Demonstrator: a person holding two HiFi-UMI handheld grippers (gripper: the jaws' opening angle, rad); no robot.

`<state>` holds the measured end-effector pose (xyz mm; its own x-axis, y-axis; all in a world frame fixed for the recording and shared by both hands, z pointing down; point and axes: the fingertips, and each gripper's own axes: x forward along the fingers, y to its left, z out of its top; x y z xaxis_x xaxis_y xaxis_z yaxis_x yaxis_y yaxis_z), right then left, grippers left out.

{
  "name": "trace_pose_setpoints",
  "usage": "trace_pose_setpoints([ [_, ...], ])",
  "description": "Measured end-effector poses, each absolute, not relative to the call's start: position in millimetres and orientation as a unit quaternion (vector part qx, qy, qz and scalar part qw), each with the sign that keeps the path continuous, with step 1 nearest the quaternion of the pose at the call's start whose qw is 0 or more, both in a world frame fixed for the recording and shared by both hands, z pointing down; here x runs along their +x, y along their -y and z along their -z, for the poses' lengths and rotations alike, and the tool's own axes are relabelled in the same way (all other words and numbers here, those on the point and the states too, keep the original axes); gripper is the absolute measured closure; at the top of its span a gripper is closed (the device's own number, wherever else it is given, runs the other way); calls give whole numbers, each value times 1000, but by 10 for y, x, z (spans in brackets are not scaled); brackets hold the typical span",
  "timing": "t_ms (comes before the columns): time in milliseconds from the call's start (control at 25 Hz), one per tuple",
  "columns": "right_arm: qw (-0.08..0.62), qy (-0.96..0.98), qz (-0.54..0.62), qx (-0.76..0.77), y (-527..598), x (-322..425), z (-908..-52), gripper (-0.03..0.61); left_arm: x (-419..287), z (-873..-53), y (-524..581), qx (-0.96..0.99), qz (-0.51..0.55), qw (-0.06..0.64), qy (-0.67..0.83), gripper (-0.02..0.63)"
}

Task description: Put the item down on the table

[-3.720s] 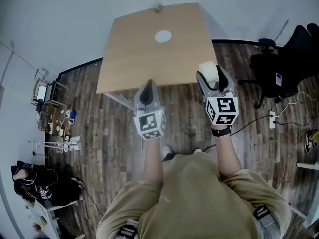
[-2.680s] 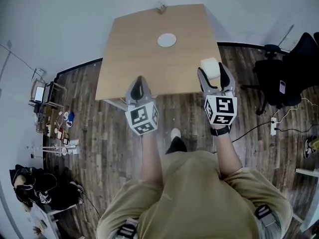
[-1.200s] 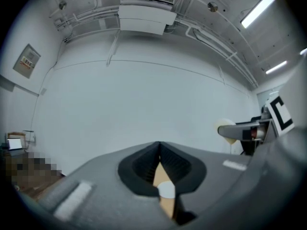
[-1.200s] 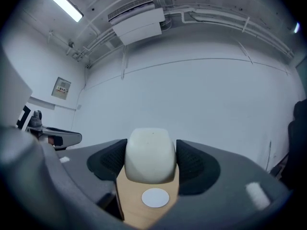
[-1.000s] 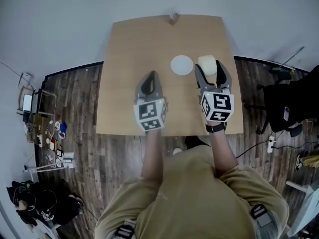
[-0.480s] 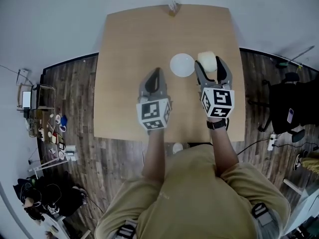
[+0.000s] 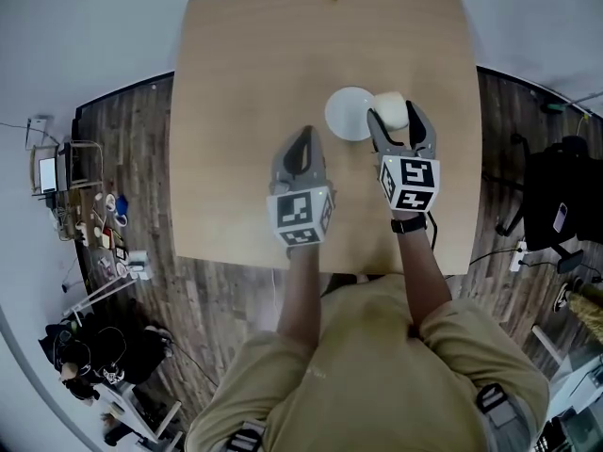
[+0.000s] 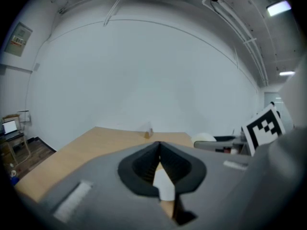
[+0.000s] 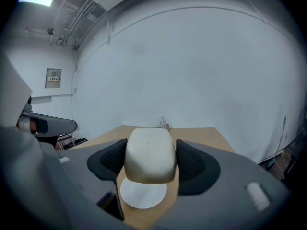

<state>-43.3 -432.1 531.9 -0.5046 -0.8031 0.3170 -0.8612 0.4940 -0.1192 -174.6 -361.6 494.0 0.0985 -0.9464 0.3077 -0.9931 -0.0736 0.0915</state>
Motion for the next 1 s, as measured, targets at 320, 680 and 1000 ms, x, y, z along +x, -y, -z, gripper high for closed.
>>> trace_pose_setpoints([
  [320, 155, 865, -161, 449, 4601, -790, -6093, 253, -1841, -5581, 3843, 712, -94, 188, 670, 611],
  [680, 201, 869, -178, 416, 4721, -1115, -6753, 253, -1931, -6051, 3940, 697, -102, 227, 673, 611],
  [1000, 233, 872, -179, 391, 4703, -1322, -7087, 253, -1945, -6289, 3931, 695, -106, 247, 667, 611],
])
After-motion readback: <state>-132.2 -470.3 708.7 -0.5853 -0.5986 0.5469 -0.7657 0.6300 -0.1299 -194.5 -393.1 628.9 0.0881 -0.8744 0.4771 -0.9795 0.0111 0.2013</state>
